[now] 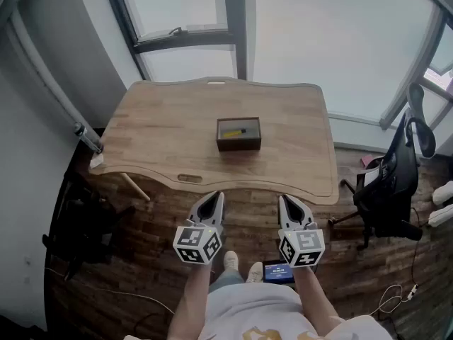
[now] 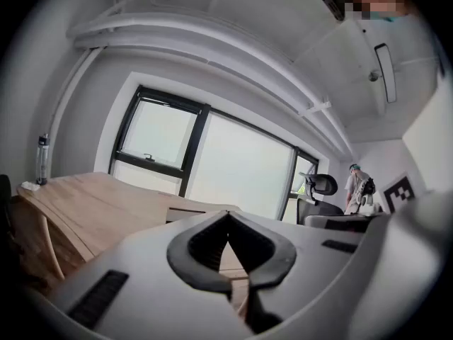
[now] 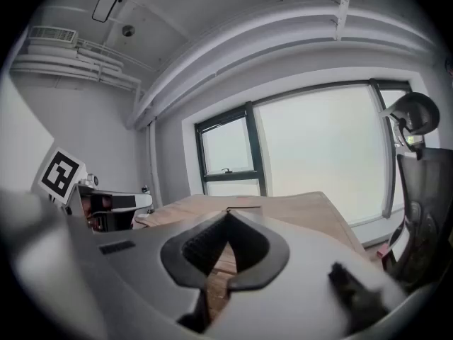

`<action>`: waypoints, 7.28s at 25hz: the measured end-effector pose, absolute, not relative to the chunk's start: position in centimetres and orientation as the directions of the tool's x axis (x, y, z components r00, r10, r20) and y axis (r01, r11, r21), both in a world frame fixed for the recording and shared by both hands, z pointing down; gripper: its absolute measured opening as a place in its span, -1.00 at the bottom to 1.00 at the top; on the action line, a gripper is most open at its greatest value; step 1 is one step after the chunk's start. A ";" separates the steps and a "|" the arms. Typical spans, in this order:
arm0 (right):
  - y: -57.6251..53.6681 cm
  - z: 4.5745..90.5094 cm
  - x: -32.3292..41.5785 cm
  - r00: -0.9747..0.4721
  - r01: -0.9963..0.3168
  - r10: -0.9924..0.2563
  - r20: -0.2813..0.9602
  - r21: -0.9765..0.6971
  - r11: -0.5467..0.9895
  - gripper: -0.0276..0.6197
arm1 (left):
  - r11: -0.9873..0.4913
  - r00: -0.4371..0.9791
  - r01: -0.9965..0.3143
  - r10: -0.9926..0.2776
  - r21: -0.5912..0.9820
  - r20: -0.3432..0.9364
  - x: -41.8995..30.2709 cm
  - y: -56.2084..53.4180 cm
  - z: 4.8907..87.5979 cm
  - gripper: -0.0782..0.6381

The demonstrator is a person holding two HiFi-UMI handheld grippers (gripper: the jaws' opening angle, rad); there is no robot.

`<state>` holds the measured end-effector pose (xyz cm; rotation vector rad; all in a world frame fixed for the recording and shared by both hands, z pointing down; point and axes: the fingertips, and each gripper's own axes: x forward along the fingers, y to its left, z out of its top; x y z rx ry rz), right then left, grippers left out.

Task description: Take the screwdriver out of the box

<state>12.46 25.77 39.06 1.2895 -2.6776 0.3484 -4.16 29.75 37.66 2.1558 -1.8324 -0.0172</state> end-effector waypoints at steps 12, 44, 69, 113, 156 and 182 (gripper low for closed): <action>24.3 38.8 13.7 -0.622 -0.783 -0.753 0.217 -0.139 0.606 -0.82 | -0.092 0.115 -0.990 -0.968 0.111 0.223 -3.8 28.2 37.7 -0.75; 4.8 41.8 9.3 -0.562 -0.825 -0.780 0.274 -0.119 0.553 -0.82 | -0.103 0.138 -0.987 -0.936 0.124 0.323 -10.3 7.5 43.2 -0.74; -5.4 44.2 3.4 -0.484 -0.869 -0.808 0.336 -0.078 0.489 -0.82 | -0.230 0.272 -0.960 -0.893 0.156 0.358 -15.8 -5.3 45.8 -0.74; -12.7 52.5 2.0 -0.513 -0.848 -0.724 0.461 -0.142 0.510 -0.82 | -0.568 0.219 -0.819 -0.431 -0.075 0.875 -11.7 -9.4 58.7 -0.74; -16.3 56.4 3.6 -0.508 -0.848 -0.681 0.528 -0.169 0.502 -0.82 | -0.632 0.112 -0.774 -0.190 -0.034 0.975 -9.2 -10.1 65.4 -0.28; -16.1 57.3 4.2 -0.522 -0.843 -0.656 0.545 -0.212 0.495 -0.82 | -0.709 0.117 -0.705 -0.108 0.006 0.987 -8.6 -9.2 66.6 -0.19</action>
